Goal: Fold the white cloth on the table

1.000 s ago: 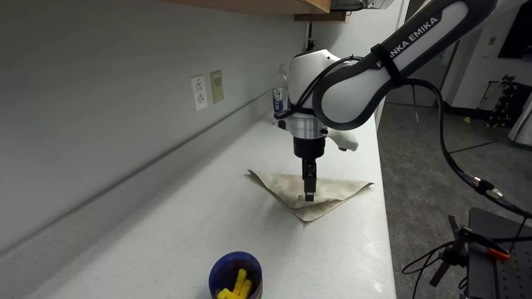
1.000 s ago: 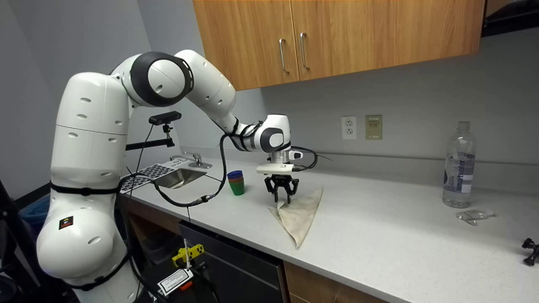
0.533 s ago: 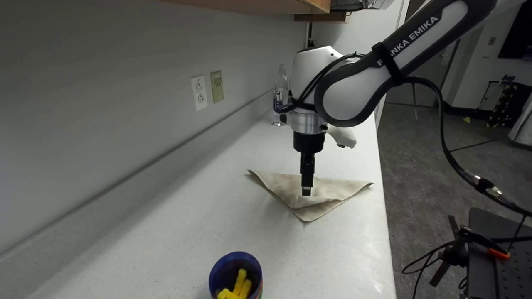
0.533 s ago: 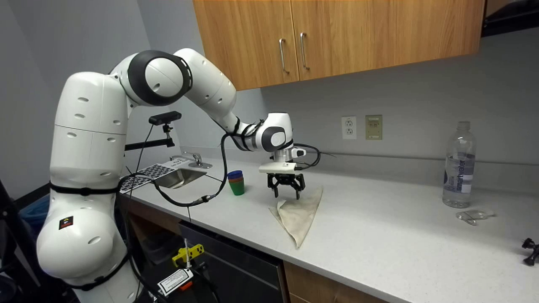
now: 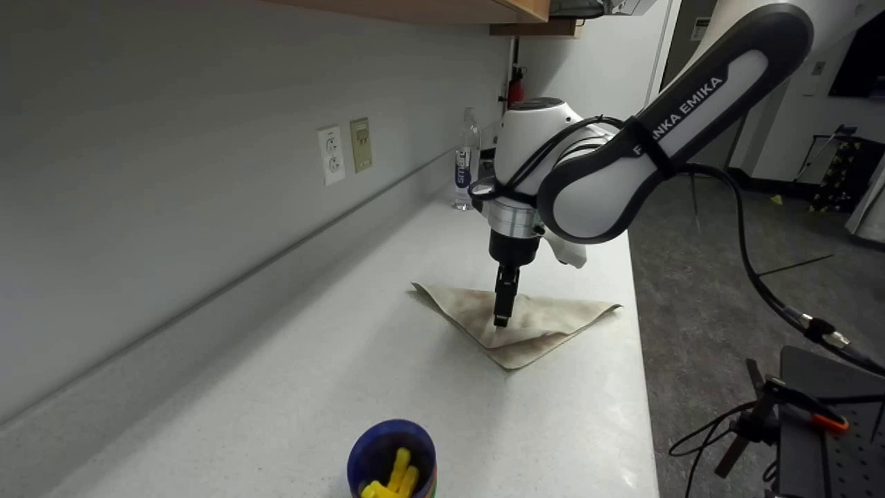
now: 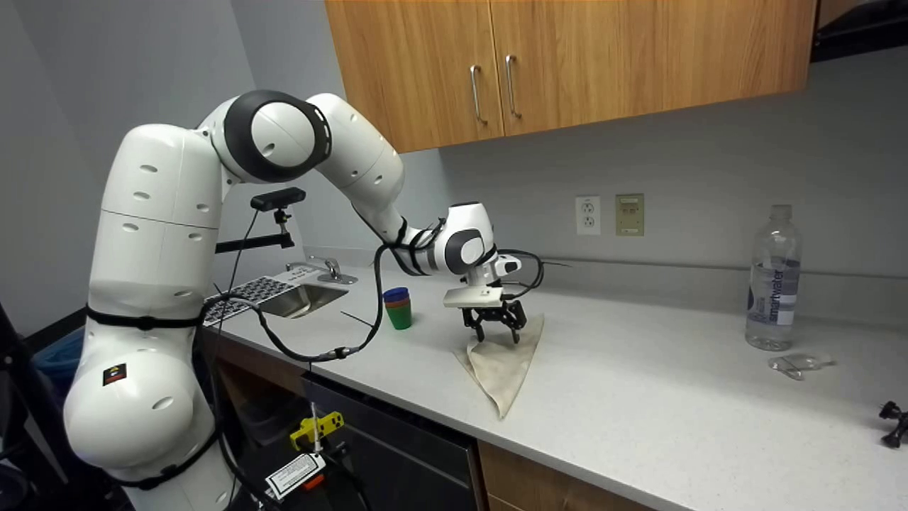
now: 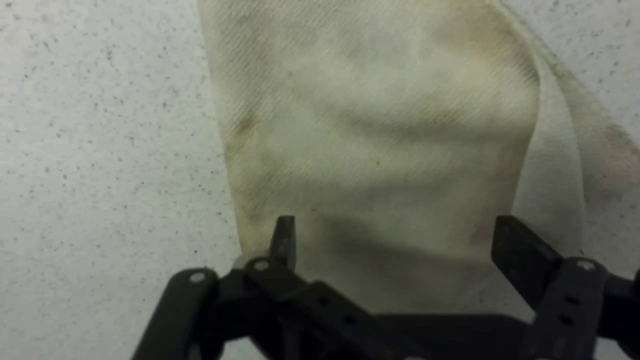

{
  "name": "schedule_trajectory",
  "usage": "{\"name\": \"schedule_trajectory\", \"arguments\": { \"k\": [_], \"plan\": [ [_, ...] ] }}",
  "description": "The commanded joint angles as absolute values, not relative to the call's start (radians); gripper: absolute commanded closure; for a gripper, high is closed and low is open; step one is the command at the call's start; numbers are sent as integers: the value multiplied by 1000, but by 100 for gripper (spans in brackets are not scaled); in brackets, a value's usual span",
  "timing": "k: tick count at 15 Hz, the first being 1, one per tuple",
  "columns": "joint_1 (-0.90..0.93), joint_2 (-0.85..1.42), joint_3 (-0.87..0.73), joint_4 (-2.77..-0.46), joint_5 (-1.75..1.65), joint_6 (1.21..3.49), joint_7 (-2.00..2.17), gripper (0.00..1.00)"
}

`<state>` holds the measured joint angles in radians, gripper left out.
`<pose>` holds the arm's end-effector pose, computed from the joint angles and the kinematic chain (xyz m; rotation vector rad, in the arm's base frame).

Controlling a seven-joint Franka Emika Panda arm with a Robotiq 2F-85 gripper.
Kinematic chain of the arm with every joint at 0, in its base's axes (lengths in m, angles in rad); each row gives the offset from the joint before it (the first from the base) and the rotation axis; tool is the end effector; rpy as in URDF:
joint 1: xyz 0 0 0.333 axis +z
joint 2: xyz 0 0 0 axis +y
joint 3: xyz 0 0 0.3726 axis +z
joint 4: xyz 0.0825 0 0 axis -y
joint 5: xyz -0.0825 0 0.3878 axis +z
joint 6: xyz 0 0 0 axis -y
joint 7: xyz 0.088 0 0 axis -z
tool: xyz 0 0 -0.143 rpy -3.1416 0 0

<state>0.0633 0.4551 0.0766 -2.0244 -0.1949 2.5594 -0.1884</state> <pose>0.6348 0.0865 0.2416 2.9700 0.7231 0.1240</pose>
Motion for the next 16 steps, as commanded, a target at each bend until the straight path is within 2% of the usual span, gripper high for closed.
{"name": "schedule_trajectory", "arguments": {
  "k": [1,12,16],
  "plan": [
    [98,460,35,-2043,-241,2599,-123,0],
    [115,405,44,-2072,-215,2519,-58,0],
    [110,404,58,-2073,-193,2424,-57,0]
  ]
}}
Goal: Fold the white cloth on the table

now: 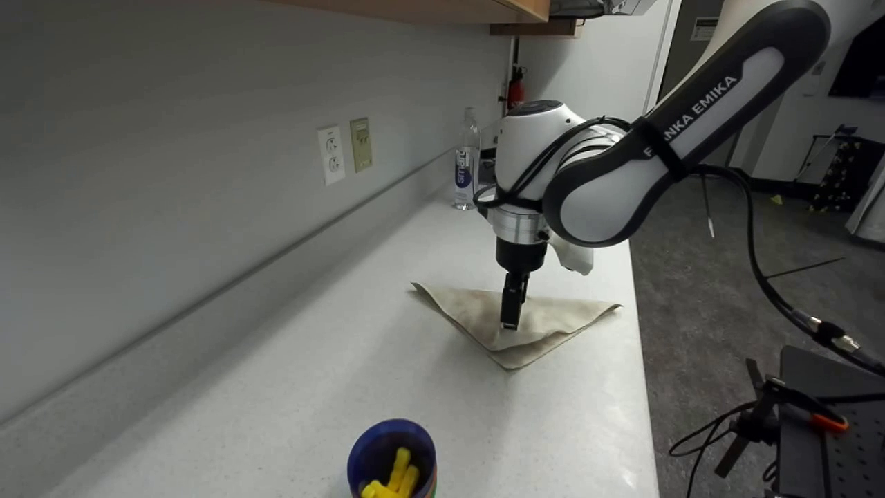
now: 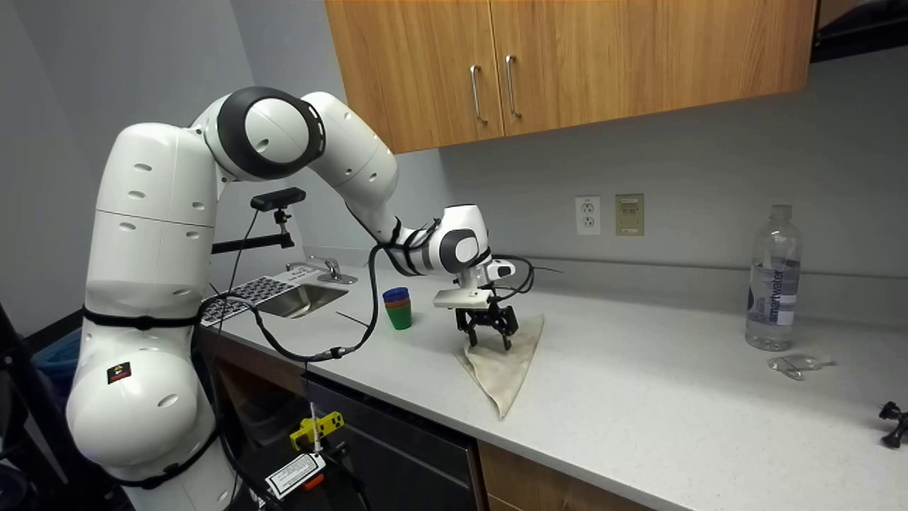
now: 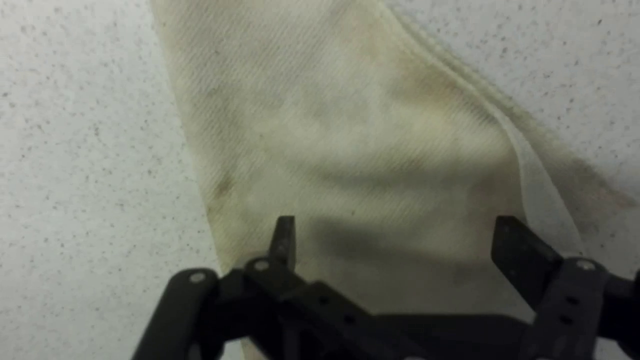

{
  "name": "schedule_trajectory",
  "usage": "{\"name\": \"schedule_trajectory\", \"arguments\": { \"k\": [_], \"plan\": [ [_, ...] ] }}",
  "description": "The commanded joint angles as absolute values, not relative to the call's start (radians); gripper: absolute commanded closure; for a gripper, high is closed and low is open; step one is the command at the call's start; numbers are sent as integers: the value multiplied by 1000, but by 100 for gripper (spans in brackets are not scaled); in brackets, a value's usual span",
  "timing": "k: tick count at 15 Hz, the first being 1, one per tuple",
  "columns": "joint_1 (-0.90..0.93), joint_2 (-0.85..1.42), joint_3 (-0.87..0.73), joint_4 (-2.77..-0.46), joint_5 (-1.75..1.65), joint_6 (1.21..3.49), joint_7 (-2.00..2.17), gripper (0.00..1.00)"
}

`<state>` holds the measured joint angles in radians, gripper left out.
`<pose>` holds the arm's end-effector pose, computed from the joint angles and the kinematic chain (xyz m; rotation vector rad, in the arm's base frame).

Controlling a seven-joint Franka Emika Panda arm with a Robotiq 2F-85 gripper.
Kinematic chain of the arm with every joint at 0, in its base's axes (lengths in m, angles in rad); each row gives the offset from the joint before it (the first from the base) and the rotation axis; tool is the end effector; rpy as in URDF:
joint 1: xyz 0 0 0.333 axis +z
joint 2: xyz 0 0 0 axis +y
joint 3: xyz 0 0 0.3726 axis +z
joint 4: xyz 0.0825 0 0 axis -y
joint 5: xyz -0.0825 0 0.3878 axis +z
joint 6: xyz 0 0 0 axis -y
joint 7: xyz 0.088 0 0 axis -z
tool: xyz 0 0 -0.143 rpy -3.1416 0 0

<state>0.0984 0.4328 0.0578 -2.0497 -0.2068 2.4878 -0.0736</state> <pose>0.6161 0.0924 0.2386 2.9828 0.5865 0.0180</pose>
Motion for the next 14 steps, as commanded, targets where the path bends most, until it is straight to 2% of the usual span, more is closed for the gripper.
{"name": "schedule_trajectory", "arguments": {
  "k": [1,14],
  "plan": [
    [107,405,66,-2073,-185,2404,-64,0],
    [96,396,104,-2063,-121,2348,-85,0]
  ]
}}
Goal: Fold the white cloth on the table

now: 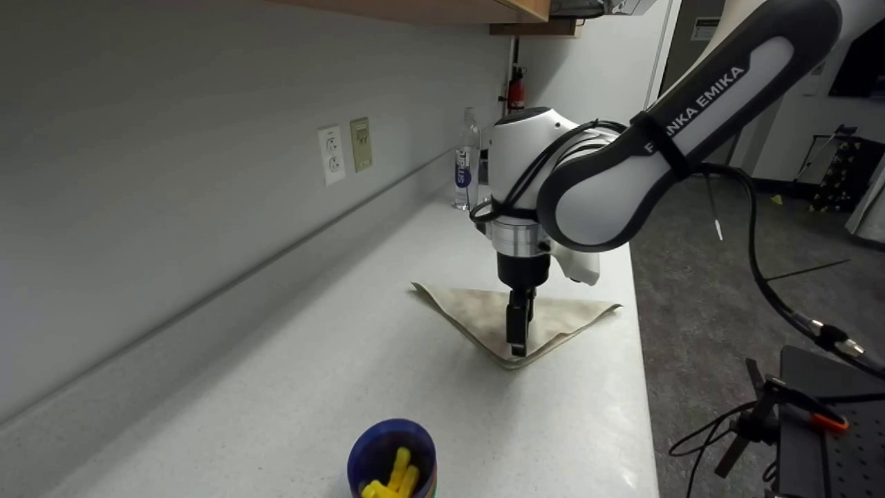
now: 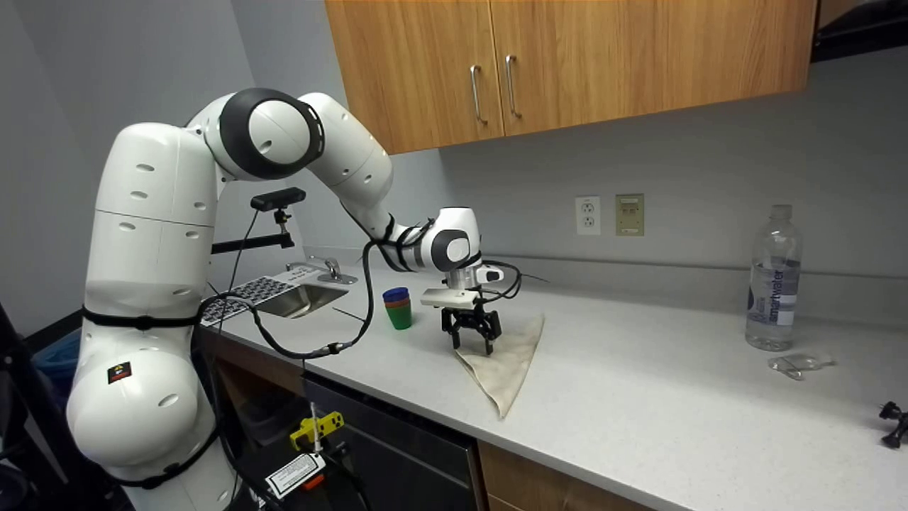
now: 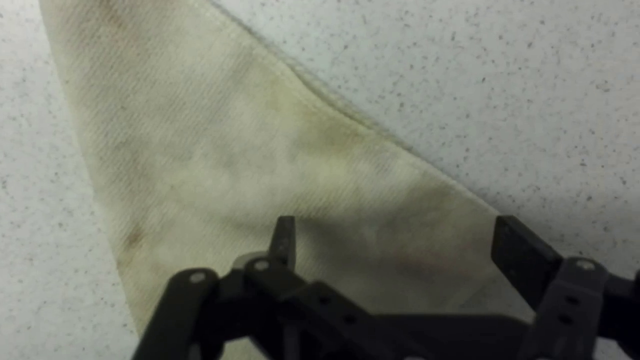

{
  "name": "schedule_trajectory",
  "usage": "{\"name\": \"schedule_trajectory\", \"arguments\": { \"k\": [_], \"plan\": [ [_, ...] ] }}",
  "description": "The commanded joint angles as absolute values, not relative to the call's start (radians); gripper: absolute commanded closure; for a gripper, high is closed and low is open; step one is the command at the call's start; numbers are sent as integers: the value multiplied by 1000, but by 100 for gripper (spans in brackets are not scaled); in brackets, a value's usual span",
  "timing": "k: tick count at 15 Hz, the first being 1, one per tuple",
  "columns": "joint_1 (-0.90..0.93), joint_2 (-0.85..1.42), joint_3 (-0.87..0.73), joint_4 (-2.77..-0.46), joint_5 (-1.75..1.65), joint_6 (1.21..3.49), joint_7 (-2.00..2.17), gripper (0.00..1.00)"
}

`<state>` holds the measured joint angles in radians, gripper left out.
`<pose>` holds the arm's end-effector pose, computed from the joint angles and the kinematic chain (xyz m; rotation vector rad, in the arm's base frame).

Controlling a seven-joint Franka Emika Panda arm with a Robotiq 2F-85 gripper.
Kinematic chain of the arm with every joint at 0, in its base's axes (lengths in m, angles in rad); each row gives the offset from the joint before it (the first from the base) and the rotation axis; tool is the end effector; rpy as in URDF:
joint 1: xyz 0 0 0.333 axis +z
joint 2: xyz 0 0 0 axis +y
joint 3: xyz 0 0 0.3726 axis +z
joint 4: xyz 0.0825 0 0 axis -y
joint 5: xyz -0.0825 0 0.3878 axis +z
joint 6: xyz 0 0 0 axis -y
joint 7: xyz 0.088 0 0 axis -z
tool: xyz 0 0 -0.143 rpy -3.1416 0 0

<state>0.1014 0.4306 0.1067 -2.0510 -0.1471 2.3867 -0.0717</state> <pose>0.5962 0.1194 0.2321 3.0252 0.5880 -0.1335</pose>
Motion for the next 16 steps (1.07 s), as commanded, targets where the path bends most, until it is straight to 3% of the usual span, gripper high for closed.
{"name": "schedule_trajectory", "arguments": {
  "k": [1,7,16],
  "plan": [
    [99,387,92,-2064,-135,2322,-75,0],
    [57,296,62,-2104,-185,2211,-208,0],
    [-42,243,2,-2207,-250,2310,-424,0]
  ]
}}
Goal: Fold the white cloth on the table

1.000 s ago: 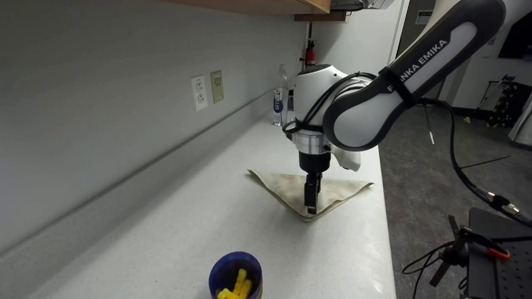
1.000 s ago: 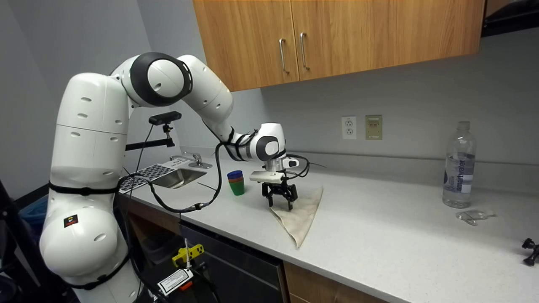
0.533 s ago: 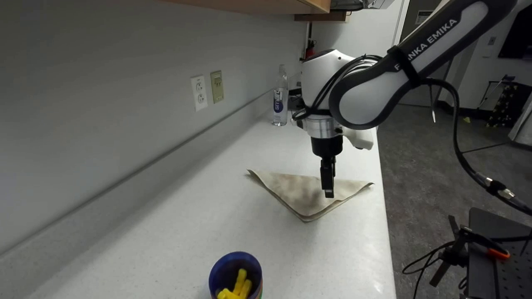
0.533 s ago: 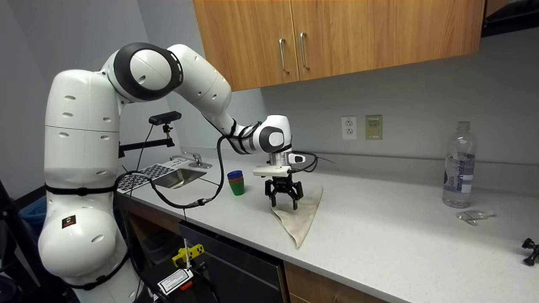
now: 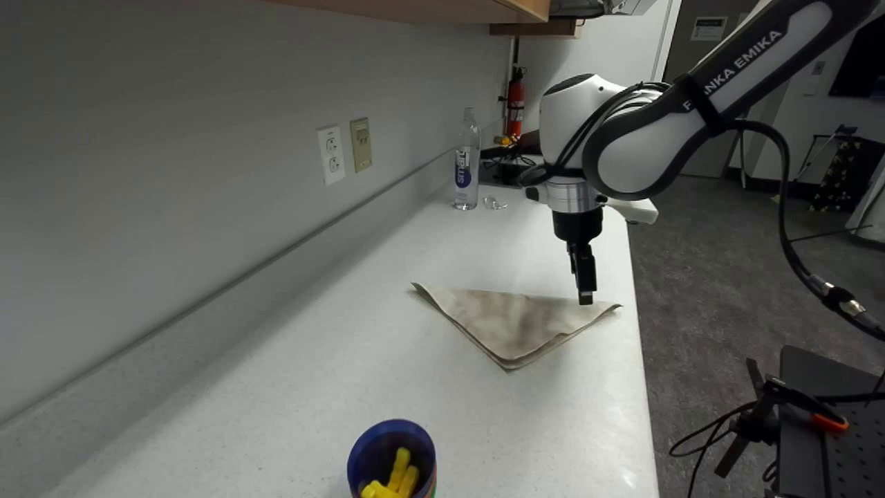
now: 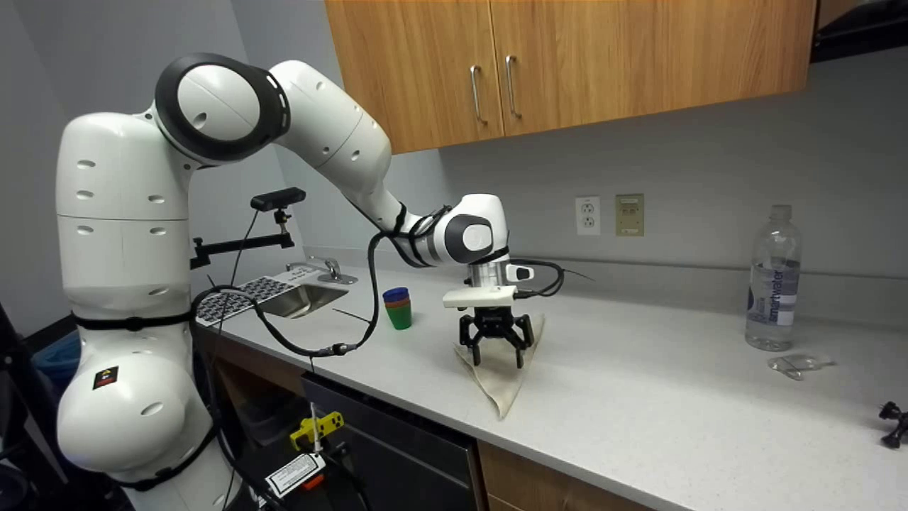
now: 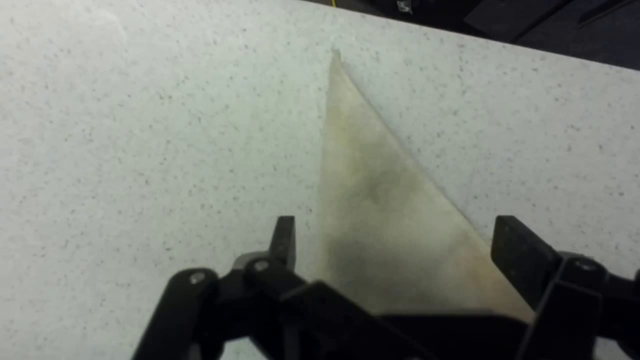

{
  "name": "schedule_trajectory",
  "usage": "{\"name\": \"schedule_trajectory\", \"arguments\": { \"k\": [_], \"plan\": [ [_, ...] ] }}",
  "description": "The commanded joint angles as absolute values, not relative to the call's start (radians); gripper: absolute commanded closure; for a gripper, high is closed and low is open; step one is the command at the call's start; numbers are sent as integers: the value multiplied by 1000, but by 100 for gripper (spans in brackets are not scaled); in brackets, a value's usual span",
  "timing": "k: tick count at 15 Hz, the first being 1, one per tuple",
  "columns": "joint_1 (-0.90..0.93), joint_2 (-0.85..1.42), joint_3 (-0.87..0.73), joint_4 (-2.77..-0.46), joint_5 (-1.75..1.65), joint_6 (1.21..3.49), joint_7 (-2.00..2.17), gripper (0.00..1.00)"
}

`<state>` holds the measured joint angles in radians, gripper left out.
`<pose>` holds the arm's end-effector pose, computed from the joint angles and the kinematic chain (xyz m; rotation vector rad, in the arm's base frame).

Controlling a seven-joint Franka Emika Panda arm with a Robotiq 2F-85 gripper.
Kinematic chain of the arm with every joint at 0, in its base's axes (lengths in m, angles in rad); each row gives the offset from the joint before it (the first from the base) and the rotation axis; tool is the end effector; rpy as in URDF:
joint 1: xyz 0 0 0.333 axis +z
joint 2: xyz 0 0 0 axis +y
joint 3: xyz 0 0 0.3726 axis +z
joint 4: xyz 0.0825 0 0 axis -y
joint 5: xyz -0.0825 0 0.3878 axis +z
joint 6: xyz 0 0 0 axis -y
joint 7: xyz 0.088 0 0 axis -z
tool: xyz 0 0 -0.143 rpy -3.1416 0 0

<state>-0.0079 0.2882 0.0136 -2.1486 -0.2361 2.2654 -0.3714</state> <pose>0.5626 -0.0094 0.2698 2.8867 0.8050 -0.2967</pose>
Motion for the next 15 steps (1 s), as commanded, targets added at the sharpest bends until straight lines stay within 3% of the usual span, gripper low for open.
{"name": "schedule_trajectory", "arguments": {
  "k": [1,15],
  "plan": [
    [-53,238,-2,-2214,-241,2320,-438,0],
    [-52,299,-14,-2220,-296,2340,-364,0]
  ]
}}
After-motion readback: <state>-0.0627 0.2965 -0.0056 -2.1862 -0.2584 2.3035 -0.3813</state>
